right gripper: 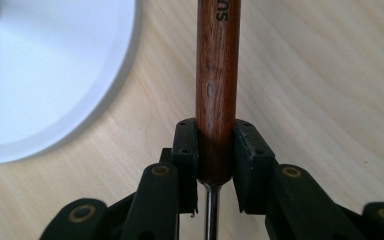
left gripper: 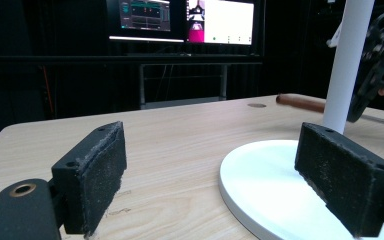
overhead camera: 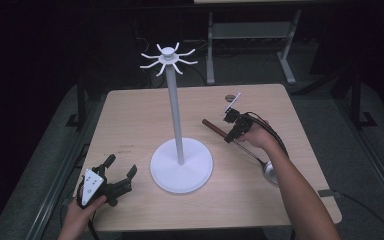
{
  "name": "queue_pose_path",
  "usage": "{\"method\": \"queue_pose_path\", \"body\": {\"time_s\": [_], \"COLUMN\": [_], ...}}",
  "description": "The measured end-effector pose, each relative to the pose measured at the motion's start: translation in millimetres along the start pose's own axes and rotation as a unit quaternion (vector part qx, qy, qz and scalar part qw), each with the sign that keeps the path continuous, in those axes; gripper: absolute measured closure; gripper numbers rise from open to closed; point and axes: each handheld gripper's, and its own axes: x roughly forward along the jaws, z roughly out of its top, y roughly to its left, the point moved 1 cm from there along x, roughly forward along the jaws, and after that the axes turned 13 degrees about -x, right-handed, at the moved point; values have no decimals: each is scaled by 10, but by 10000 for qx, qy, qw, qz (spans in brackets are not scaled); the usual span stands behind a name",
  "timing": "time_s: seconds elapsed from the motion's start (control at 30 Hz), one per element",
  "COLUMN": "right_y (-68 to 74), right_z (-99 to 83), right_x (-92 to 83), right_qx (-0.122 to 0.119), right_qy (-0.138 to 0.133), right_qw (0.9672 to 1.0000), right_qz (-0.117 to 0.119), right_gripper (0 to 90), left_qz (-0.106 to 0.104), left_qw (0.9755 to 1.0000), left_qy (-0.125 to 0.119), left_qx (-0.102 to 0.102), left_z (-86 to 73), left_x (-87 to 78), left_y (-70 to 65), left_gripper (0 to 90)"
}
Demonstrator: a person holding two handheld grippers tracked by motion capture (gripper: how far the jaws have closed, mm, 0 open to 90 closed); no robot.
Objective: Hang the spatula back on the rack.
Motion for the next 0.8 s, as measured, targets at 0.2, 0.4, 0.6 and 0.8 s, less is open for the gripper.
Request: {"method": "queue_pose_path", "body": {"time_s": [0.2,0.4,0.6,0.8], "right_y": [10,25,42,122], "right_z": [-59,-159,-246,-322], "right_x": [-215,-374,-543,-767], "right_qx": [27,71,150,177], "right_qy": [-548,-1027,-1476,-2020], "right_qw": [9984,9945,9884,9783], "right_qz": [-128,-215,-317,-427], "right_gripper": [736,736,736,737], "left_qz": [4,4,9,4], "left_qw": [10000,10000,10000,10000], "left_qy": [19,22,12,-2], "left_qx": [34,28,16,-4], "left_z": [1,0,0,0], "left_x": [0,0,-1,0], "left_y": [0,-4,0,0], "left_gripper": [127,126,126,126]}}
